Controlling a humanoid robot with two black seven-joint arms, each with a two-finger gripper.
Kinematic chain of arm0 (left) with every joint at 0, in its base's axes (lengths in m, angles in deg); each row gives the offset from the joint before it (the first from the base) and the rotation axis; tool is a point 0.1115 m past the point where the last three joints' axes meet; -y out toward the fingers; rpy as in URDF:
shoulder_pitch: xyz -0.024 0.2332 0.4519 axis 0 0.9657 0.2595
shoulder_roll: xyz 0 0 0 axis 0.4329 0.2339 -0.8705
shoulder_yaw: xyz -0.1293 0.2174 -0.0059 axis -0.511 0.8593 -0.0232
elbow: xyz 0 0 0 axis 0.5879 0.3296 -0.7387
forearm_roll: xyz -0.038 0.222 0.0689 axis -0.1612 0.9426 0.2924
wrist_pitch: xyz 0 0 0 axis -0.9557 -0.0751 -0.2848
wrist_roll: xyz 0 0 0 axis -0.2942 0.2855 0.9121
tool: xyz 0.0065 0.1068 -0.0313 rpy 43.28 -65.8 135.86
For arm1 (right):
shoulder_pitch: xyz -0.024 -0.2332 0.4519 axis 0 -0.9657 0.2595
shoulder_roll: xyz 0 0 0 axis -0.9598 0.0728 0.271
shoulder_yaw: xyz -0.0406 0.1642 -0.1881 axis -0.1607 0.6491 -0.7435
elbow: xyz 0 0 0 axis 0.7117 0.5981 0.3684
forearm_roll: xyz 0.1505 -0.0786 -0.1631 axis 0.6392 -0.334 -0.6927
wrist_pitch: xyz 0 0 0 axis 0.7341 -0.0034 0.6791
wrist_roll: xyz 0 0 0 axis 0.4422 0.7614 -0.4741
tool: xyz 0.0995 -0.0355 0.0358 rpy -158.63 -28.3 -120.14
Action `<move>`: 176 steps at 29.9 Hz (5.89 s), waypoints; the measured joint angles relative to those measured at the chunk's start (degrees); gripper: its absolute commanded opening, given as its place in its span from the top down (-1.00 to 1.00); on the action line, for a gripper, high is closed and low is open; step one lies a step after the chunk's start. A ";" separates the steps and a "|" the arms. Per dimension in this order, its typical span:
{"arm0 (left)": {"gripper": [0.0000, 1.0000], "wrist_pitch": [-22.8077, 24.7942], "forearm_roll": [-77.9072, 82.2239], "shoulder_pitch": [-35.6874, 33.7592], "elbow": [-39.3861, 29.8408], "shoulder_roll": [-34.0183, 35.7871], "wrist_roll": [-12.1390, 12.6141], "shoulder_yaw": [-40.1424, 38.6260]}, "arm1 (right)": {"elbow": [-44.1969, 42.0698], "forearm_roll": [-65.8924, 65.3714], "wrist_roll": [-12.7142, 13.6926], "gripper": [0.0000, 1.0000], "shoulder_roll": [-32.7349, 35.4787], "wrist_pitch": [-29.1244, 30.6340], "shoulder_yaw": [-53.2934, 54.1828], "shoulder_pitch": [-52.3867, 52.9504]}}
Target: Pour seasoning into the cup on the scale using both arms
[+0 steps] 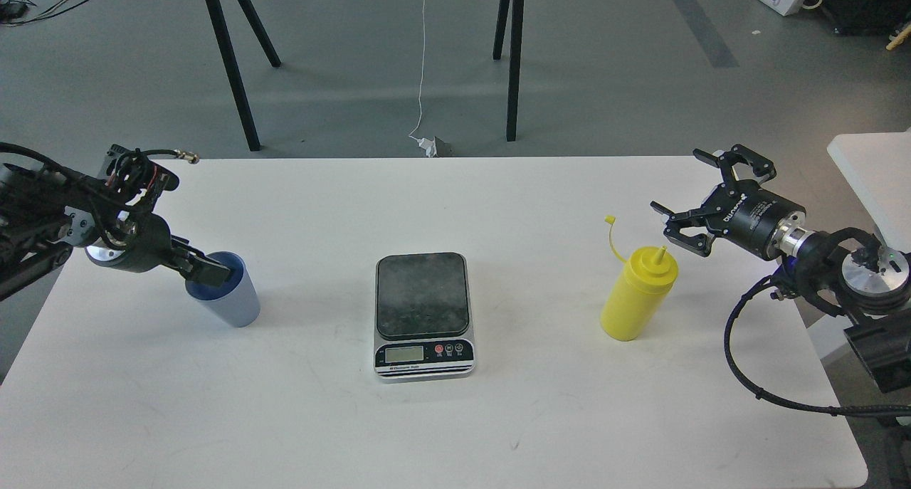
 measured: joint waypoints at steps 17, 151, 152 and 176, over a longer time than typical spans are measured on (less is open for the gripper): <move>0.81 0.00 0.16 1.55 0.17 0.34 -0.01 0.16 | 0.00 0.00 0.00 -0.97 0.18 0.00 0.07 -0.53; -0.67 0.00 -53.76 -10.80 6.10 -8.57 0.00 -11.49 | 30.40 42.32 0.00 -0.98 -0.49 0.00 5.26 -44.16; -0.67 0.00 -53.77 -10.66 6.11 -8.55 0.00 -11.49 | 30.06 41.25 0.00 -0.98 -1.29 0.00 5.09 -44.01; -0.70 0.02 -55.01 -6.40 6.09 -7.58 0.00 -11.56 | 19.08 32.58 0.00 -0.98 -7.22 0.00 3.28 -31.48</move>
